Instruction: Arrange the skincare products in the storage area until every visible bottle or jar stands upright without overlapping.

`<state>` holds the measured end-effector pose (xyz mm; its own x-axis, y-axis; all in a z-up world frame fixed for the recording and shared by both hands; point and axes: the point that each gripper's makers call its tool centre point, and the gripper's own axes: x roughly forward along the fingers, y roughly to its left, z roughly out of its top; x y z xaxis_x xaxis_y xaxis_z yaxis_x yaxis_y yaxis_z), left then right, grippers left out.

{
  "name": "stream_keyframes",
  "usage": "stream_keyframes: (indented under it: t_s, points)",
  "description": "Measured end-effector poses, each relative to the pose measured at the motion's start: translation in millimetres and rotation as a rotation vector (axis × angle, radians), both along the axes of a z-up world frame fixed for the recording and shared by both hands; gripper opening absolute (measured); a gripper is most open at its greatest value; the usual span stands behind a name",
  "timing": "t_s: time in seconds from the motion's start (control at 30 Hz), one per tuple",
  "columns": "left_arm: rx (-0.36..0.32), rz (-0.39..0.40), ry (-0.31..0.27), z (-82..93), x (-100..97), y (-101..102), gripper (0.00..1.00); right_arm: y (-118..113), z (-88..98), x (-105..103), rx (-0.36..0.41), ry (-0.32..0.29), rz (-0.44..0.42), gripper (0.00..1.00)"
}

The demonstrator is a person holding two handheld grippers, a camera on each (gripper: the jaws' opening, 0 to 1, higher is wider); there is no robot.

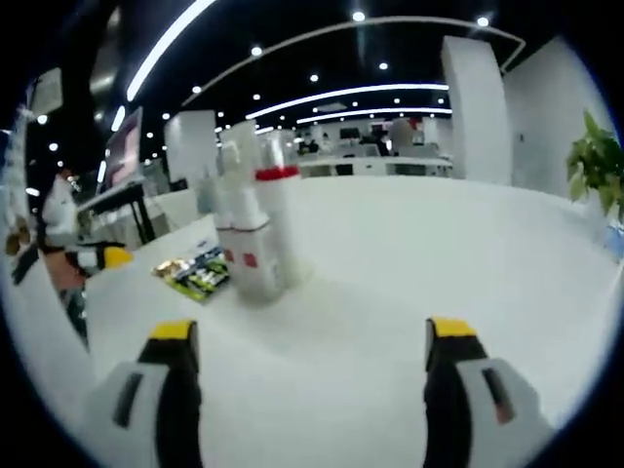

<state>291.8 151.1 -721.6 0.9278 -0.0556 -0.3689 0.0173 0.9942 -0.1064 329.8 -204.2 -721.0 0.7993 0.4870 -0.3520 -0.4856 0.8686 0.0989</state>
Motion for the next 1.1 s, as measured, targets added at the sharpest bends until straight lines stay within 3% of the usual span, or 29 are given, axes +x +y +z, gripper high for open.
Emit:
stream_keyframes:
  t_s: [0.77, 1.1]
  points:
    - [-0.009, 0.031, 0.015, -10.3, -15.4, 2, 0.96, 2, -11.2, -4, -0.014, 0.041, -0.004, 0.92]
    - [-0.025, 0.05, 0.005, -3.1, -15.7, -13, 0.95, -10, -12.5, -14, -0.028, 0.065, 0.003, 0.91]
